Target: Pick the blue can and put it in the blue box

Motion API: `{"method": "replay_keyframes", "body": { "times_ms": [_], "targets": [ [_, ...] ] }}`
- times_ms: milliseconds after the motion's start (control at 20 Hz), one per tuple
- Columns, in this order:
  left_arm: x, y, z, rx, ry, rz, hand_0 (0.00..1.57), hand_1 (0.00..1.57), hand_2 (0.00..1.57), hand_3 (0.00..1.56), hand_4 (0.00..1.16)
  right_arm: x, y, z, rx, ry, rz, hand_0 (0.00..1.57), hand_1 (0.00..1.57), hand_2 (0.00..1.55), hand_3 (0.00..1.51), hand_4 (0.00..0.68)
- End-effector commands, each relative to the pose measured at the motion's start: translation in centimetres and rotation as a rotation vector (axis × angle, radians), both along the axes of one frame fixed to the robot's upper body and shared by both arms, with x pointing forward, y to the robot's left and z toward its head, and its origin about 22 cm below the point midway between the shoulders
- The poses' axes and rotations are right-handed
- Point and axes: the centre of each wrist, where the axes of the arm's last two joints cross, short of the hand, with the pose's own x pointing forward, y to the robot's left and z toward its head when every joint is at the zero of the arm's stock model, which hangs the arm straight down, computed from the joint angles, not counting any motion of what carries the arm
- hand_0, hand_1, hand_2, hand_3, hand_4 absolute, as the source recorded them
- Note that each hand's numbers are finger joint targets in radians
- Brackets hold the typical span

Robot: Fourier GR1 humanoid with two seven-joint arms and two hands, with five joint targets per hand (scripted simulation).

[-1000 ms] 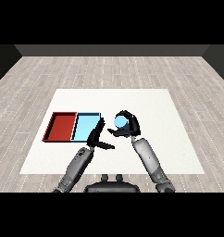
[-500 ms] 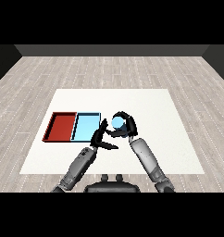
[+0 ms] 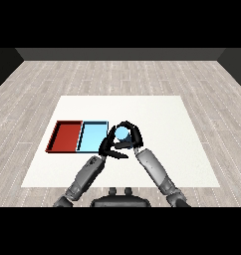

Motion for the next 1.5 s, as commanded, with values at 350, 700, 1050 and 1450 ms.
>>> {"method": "replay_keyframes", "body": {
  "times_ms": [350, 700, 1050, 1450],
  "targets": [
    [0.0, -2.2, 0.6, -0.036, 0.003, -0.043, 0.0, 0.0, 0.0, 0.0, 0.0, -2.2, 0.9, -0.2, 0.094, 0.02, 0.005, 1.46, 1.46, 1.46, 1.39, 0.599],
    [1.9, -3.6, 1.8, 0.074, 0.039, 0.025, 0.0, 0.0, 0.0, 0.0, 0.48, -1.9, 1.9, -1.4, 0.158, 0.036, 0.043, 1.48, 1.48, 1.47, 1.39, 0.592],
    [0.7, -3.6, 0.7, -0.117, 0.083, 0.072, 1.44, 1.44, 1.41, 1.22, 0.62, -1.3, 0.9, -1.1, 0.245, 0.025, 0.065, 1.45, 1.45, 1.44, 1.39, 0.615],
    [-1.2, -4.3, -1.5, -0.107, 0.025, 0.098, 1.57, 1.57, 1.57, 1.51, 1.0, -3.0, 3.8, -0.6, 0.27, 0.05, 0.048, 1.43, 1.43, 1.44, 1.39, 0.609]
  ]
}}
